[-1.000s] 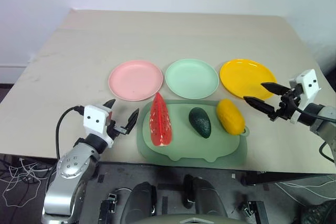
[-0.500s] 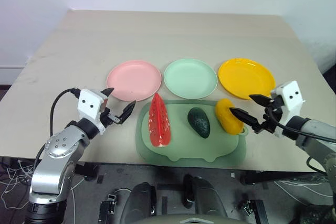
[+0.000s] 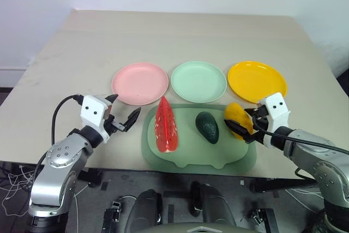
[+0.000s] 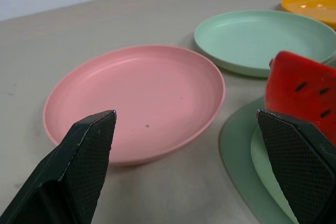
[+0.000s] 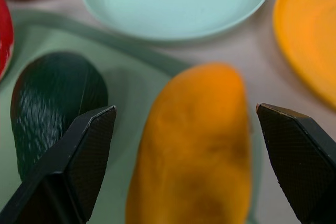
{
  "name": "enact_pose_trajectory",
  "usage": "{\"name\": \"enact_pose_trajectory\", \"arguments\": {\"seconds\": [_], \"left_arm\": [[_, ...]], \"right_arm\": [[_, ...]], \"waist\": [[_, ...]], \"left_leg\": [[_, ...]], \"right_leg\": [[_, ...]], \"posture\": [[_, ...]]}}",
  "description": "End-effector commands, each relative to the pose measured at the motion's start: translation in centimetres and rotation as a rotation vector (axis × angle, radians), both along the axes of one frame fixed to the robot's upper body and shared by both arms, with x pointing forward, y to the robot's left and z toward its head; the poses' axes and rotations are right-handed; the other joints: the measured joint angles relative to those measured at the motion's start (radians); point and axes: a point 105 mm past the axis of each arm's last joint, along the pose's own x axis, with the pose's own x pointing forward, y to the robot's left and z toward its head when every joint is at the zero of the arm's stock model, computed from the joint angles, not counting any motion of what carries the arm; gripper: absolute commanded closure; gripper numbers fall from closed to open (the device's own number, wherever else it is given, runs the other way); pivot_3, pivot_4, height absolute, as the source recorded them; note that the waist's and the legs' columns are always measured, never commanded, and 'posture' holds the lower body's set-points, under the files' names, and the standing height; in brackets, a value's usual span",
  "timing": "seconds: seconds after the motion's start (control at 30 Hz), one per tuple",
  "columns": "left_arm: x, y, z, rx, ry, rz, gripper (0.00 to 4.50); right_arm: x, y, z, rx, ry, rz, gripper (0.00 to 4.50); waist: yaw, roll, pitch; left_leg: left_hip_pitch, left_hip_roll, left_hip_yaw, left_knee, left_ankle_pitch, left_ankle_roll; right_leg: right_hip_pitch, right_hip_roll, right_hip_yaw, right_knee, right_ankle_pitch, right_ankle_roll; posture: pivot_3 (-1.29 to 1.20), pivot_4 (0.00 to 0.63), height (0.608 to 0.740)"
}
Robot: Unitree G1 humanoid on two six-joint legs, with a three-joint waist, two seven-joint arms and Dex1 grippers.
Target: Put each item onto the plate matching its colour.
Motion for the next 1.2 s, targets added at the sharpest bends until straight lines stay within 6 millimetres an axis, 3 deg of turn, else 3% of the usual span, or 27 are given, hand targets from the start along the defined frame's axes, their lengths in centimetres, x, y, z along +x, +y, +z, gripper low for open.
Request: {"name": "enact_pose_trajectory", "arguments": {"seconds": [0.03,0.33,0.53,0.7,0.87,0.97,1.03,1.2], "left_arm": [[-0.4,-0.1,1.5,0.011,-0.065,-0.002,0.02],[-0.4,0.1,1.7,0.014,-0.077,0.013,0.02],[-0.3,0.5,1.9,0.017,-0.085,0.028,0.0],[-0.5,0.7,1.7,0.019,-0.082,0.038,0.0],[-0.6,1.1,1.5,0.019,-0.08,0.047,0.0],[-0.9,1.2,1.2,0.022,-0.075,0.048,0.0],[-0.9,1.3,1.2,0.023,-0.075,0.049,0.0],[-0.9,1.0,1.0,0.022,-0.078,0.042,0.0]], "right_arm": [[0.4,0.6,0.0,-0.055,-0.02,0.004,0.0],[1.6,0.7,-0.4,-0.11,-0.021,-0.017,0.0],[1.9,0.7,-0.4,-0.138,-0.03,-0.017,1.28],[1.9,0.3,-0.2,-0.178,-0.046,0.006,1.28],[2.5,0.2,2.4,-0.133,-0.13,0.02,1.28],[4.6,-1.7,5.9,-0.143,-0.224,-0.05,1.28],[6.0,-3.0,6.9,-0.163,-0.249,-0.107,1.28],[9.9,-5.5,6.0,-0.251,-0.239,-0.214,1.28]], "waist": [[0.0,0.0,0.0],[0.0,0.0,0.0],[0.0,0.0,0.0],[0.0,0.0,0.0],[-0.001,0.0,0.0],[-0.006,0.0,0.0],[-0.003,0.0,0.0],[-0.001,0.0,0.0]], "left_leg": [[0.0,0.0,0.0,0.0,0.0,0.0],[0.0,0.0,0.0,0.0,0.0,0.0],[0.0,0.0,0.0,0.0,0.0,0.0],[0.0,0.0,0.0,0.0,0.0,0.0],[0.0,0.0,0.0,0.0,0.0,0.0],[0.0,0.0,0.001,0.0,0.0,0.0],[0.0,0.0,0.001,0.0,0.0,0.0],[-0.001,-0.001,0.0,0.0,0.0,0.0]], "right_leg": [[0.0,0.0,0.0,0.0,-0.001,-0.001],[0.0,0.0,0.0,0.0,-0.001,-0.001],[0.0,0.0,0.0,0.0,-0.001,-0.001],[0.0,0.0,0.0,0.0,-0.001,-0.001],[0.0,0.0,0.0,0.0,-0.001,-0.001],[-0.001,0.0,0.0,0.0,-0.001,-0.001],[-0.001,0.0,0.0,0.0,-0.001,-0.002],[-0.001,0.0,0.0,-0.001,-0.001,-0.002]], "posture": [[0.0,0.15,0.74],[0.0,0.15,0.74],[0.0,0.15,0.74],[0.0,0.15,0.74],[0.0,0.15,0.74],[0.0,0.15,0.74],[0.0,0.15,0.74],[0.0,0.15,0.74]]}}
